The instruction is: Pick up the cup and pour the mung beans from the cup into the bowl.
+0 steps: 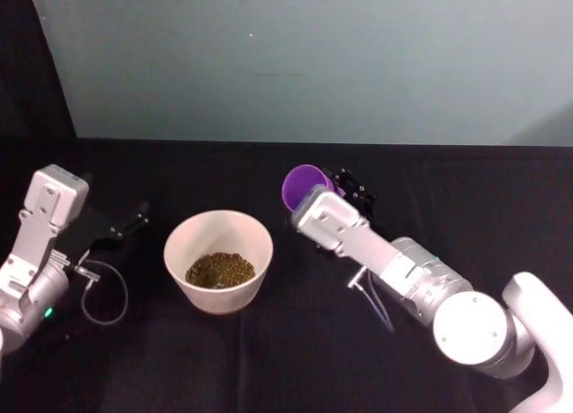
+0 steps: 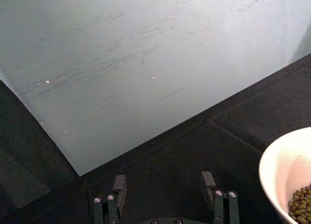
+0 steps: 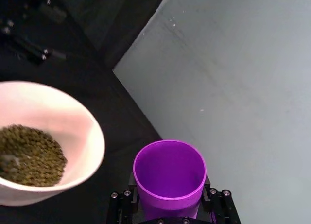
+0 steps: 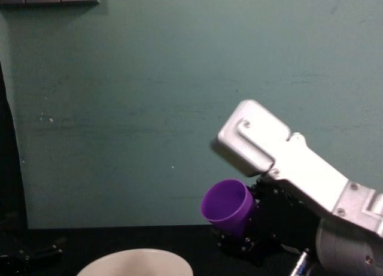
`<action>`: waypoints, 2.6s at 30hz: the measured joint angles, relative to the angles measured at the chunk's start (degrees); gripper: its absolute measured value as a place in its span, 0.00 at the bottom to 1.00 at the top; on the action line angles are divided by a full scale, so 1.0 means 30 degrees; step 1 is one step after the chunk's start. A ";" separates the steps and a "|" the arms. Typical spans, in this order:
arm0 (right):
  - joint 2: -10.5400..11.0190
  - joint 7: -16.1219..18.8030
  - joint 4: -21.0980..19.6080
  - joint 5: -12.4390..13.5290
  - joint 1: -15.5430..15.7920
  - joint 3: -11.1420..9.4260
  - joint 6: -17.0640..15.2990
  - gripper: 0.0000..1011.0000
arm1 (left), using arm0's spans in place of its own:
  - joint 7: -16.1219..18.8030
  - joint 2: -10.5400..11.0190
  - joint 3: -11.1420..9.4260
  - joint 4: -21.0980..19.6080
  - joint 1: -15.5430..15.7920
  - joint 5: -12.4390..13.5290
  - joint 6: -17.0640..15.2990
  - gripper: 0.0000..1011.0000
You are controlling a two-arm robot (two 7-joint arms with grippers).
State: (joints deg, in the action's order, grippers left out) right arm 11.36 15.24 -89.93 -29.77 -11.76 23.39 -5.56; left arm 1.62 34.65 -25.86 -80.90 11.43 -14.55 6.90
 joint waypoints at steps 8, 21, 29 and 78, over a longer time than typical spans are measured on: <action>-0.0282 0.0823 0.1230 0.2620 -0.0311 -0.0684 0.0645 0.71 | 0.0000 0.0000 0.0001 0.0000 0.0001 0.0000 0.0001 1.00; -0.0843 0.1748 0.3431 0.6779 -0.0619 -0.2034 0.1382 0.71 | 0.0000 0.0000 0.0000 0.0000 0.0000 -0.0001 0.0000 1.00; -0.1543 0.2623 0.5279 0.9686 -0.0876 -0.2808 0.1978 0.71 | 0.0000 0.0000 0.0000 0.0000 0.0000 -0.0001 0.0000 1.00; -0.0701 0.0014 0.3579 1.2542 0.0334 -0.3084 0.5728 0.99 | 0.0000 0.0000 0.0000 0.0000 -0.0001 -0.0001 0.0000 1.00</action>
State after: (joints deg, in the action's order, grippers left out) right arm 9.26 15.28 -79.20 7.86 -10.76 14.14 11.63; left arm 1.62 34.65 -25.86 -80.90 11.43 -14.55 6.90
